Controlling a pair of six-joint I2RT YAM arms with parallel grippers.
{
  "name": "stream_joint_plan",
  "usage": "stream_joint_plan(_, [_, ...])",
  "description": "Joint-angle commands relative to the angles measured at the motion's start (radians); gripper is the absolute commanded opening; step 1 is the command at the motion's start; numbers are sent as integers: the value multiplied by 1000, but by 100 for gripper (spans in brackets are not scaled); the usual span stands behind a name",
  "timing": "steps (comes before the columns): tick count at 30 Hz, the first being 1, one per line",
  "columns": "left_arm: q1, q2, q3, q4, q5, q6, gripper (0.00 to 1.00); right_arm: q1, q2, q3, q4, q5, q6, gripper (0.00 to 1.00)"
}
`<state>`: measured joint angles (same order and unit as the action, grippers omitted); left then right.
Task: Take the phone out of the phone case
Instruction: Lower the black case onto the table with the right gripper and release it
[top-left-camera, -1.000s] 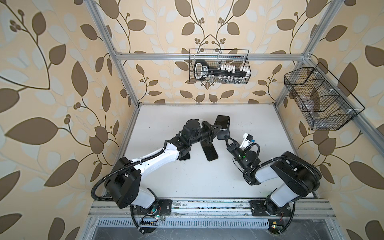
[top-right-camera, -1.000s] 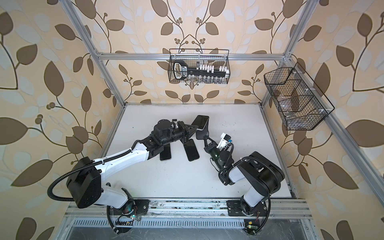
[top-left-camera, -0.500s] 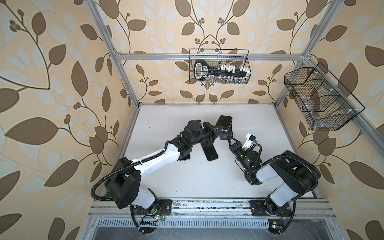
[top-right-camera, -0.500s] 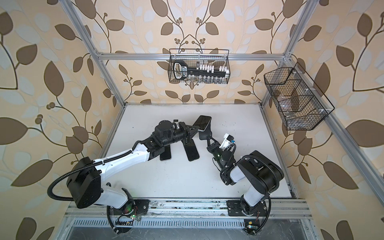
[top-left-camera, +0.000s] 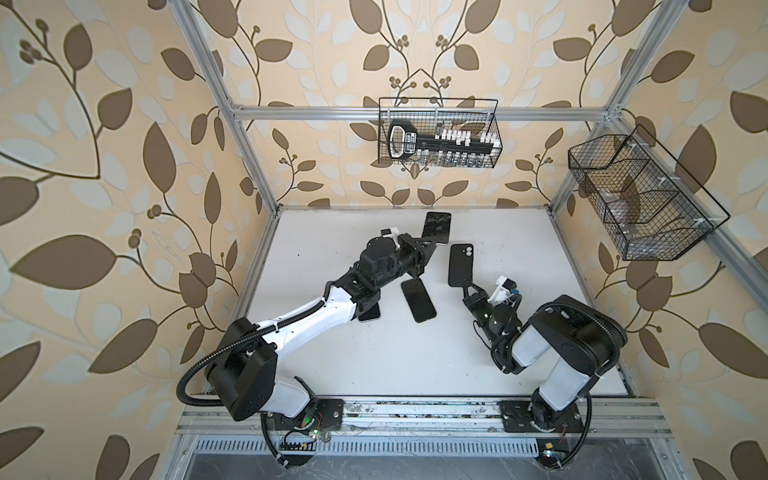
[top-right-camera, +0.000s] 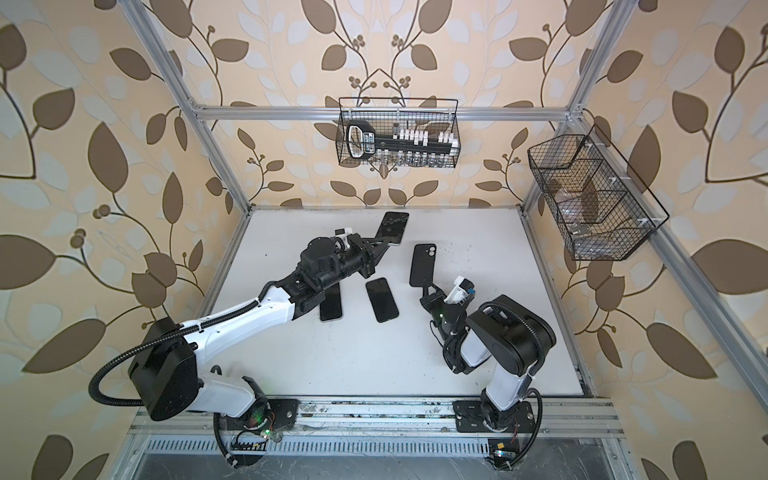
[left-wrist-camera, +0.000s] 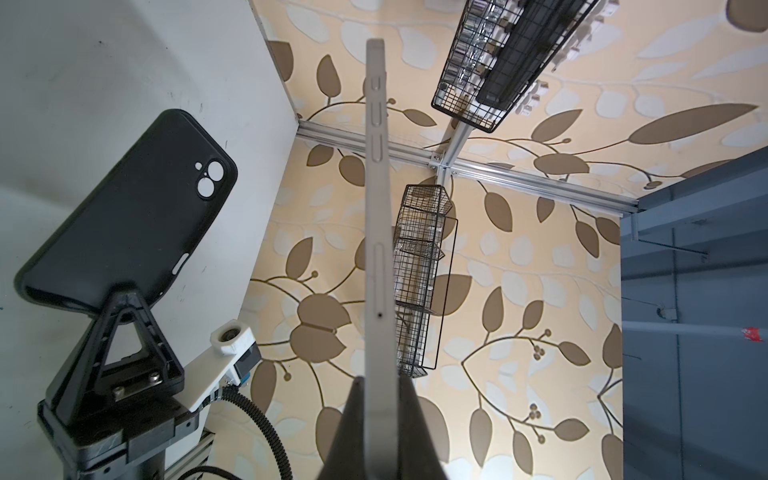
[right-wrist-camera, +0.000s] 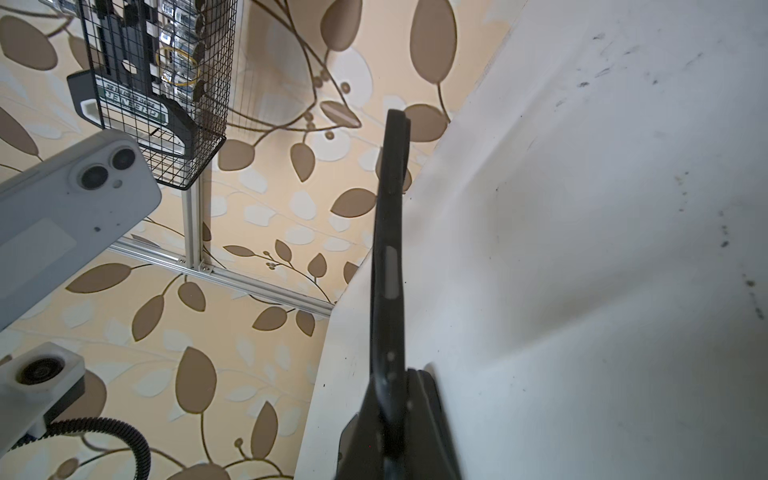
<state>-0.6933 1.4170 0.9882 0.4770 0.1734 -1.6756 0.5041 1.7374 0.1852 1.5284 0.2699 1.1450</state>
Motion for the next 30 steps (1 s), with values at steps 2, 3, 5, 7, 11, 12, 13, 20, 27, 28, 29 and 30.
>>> stream_joint_plan(2, [0,-2,40,117,-16,34,0,-45,-15,-32,20,-8,23,0])
stream_joint_plan(3, [0,5,37,122,-15,35,0,-61,-24,-39,7,-17,19,0])
stream_joint_plan(5, [0,14,34,136,-11,43,0,-104,-47,-42,-38,-62,5,0])
stream_joint_plan(7, [1,53,34,152,-5,52,0,-162,-86,-37,-126,-129,-14,0])
stream_joint_plan(11, [3,95,33,184,3,72,0,-286,-175,-22,-320,-256,-79,0])
stream_joint_plan(12, [4,106,34,187,3,75,0,-325,-199,-12,-381,-296,-100,0])
stream_joint_plan(13, [6,117,34,196,3,82,0,-363,-219,2,-442,-339,-122,0])
stream_joint_plan(20, [6,217,60,244,-3,113,0,-569,-261,113,-752,-548,-262,1])
stream_joint_plan(27, [2,334,101,319,5,109,0,-680,-200,202,-936,-609,-349,3])
stream_joint_plan(28, [0,343,107,314,5,112,0,-693,-183,209,-943,-618,-352,3])
stream_joint_plan(29, [-1,350,111,307,2,116,0,-703,-168,217,-950,-624,-355,5])
stream_joint_plan(30, [-2,355,114,304,-3,125,0,-713,-149,230,-962,-632,-363,6])
